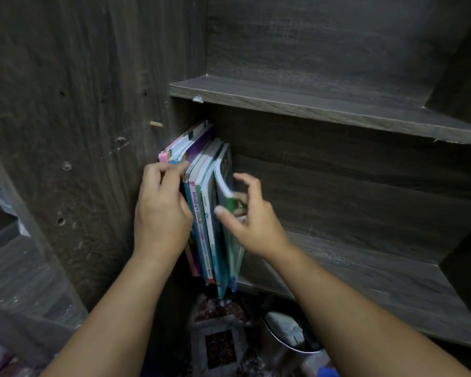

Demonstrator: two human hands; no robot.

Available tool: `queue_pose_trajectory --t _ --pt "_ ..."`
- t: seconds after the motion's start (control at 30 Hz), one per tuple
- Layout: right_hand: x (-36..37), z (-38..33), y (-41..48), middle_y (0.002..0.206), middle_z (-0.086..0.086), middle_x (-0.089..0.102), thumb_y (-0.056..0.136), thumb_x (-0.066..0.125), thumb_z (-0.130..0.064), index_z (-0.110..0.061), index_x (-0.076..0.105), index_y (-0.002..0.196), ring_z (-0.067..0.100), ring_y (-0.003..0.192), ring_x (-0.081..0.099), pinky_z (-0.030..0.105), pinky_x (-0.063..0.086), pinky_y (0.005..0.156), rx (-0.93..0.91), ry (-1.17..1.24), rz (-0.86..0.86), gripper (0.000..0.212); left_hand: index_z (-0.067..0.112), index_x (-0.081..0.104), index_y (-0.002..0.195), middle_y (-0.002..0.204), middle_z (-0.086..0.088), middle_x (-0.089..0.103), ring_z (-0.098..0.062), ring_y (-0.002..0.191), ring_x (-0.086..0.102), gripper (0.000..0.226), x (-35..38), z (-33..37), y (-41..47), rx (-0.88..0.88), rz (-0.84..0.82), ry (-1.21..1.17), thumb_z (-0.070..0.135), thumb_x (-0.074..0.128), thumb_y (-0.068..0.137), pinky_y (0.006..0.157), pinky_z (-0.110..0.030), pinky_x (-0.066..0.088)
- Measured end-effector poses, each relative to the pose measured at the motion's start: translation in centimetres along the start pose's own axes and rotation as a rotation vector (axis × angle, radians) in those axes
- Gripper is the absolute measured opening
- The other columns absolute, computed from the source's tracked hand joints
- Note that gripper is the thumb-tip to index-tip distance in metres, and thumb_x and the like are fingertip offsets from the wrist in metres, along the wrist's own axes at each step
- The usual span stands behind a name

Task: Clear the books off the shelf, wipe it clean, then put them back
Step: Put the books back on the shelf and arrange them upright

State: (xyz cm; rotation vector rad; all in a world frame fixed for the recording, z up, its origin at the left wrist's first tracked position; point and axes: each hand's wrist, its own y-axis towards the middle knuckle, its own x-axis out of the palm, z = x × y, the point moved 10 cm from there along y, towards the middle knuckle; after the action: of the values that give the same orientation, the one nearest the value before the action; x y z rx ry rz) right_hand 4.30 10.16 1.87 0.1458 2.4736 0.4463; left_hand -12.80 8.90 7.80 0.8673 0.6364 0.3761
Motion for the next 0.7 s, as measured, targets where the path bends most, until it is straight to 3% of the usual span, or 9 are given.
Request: queue_pose_trajectory --t 0.13,0.2,0.27,0.33,0.4,0.47,0.53,0.63,0.7 --pt "4.8 5.5 -2.6 0.151 0.002 0.039 0.072 0.080 -0.049 -0.040 0.002 0.151 0.017 0.127 0.049 0.022 0.038 0.095 0.211 -0.099 -0.361 0.112 0.004 0.068 0.113 0.105 -0.010 0.054 -0.027 0.097 0.057 0.038 0.8 -0.3 -0.1 0.022 -0.104 0.025 0.009 0.046 0.083 0.084 -0.043 0.053" --pt "7.2 8.5 -4.5 0.153 0.006 0.036 0.068 0.086 -0.039 -0.044 -0.022 0.146 0.024 0.134 0.042 0.028 0.035 0.104 0.338 -0.174 -0.500 0.133 0.005 0.068 0.114 0.104 -0.009 0.053 -0.023 0.097 0.056 0.037 1.2 -0.5 -0.2 0.011 -0.125 0.024 0.003 0.050 0.083 0.087 -0.039 0.052" --pt "8.5 9.8 -4.9 0.155 0.005 0.032 0.067 0.087 -0.032 -0.049 -0.036 0.136 0.026 0.135 0.041 0.037 0.036 0.109 0.369 -0.230 -0.503 0.142 0.007 0.068 0.115 0.105 -0.006 0.052 -0.015 0.095 0.054 0.036 1.3 -0.6 -0.3 -0.018 -0.133 0.015 -0.001 0.055 0.082 0.088 -0.027 0.047" --pt "9.1 9.8 -4.4 0.157 0.003 0.025 0.069 0.087 -0.025 -0.050 -0.040 0.132 0.027 0.134 0.041 0.042 0.037 0.108 0.341 -0.260 -0.476 0.143 0.008 0.069 0.113 0.104 -0.001 0.049 -0.010 0.086 0.053 0.033 1.2 -0.5 -0.3 -0.059 -0.123 -0.016 0.005 0.056 0.083 0.084 -0.022 0.046" --pt "9.4 9.7 -4.0 0.158 0.002 0.023 0.073 0.083 -0.019 -0.051 -0.040 0.132 0.027 0.127 0.048 0.040 0.044 0.101 0.309 -0.243 -0.449 0.140 0.009 0.070 0.109 0.101 0.004 0.048 -0.008 0.076 0.053 0.030 1.1 -0.4 -0.3 -0.095 -0.111 -0.070 0.019 0.057 0.084 0.077 -0.029 0.052" --pt "9.6 9.5 -3.7 0.157 0.002 0.026 0.078 0.078 -0.015 -0.055 -0.040 0.129 0.024 0.120 0.053 0.034 0.048 0.093 0.248 -0.202 -0.399 0.135 0.010 0.071 0.103 0.099 0.005 0.050 -0.007 0.076 0.054 0.036 1.4 -0.1 -0.2 -0.104 -0.104 -0.096 0.038 0.066 0.080 0.072 -0.032 0.054" --pt "9.4 9.4 -3.4 0.157 0.002 0.026 0.078 0.075 -0.013 -0.059 -0.038 0.128 0.025 0.126 0.050 0.037 0.045 0.099 0.180 -0.172 -0.335 0.131 0.012 0.069 0.098 0.098 0.005 0.051 -0.008 0.081 0.057 0.049 2.0 0.2 0.0 -0.101 -0.103 -0.073 0.051 0.078 0.069 0.072 -0.034 0.056" --pt "9.4 9.7 -3.3 0.161 0.001 0.016 0.082 0.070 -0.009 -0.059 -0.032 0.133 0.020 0.143 0.029 0.041 0.034 0.112 0.109 -0.139 -0.314 0.125 0.014 0.066 0.089 0.095 0.005 0.051 -0.009 0.077 0.055 0.043 2.2 0.4 0.1 -0.097 -0.077 -0.035 0.040 0.085 0.061 0.069 -0.036 0.055" --pt "9.5 9.8 -3.6 0.162 -0.004 0.004 0.083 0.069 -0.008 -0.055 -0.029 0.137 0.011 0.147 0.013 0.039 0.027 0.117 0.048 -0.132 -0.303 0.122 0.013 0.066 0.085 0.091 0.003 0.053 -0.008 0.070 0.054 0.034 2.1 0.5 0.1 -0.066 -0.052 -0.048 0.029 0.084 0.061 0.068 -0.026 0.053"
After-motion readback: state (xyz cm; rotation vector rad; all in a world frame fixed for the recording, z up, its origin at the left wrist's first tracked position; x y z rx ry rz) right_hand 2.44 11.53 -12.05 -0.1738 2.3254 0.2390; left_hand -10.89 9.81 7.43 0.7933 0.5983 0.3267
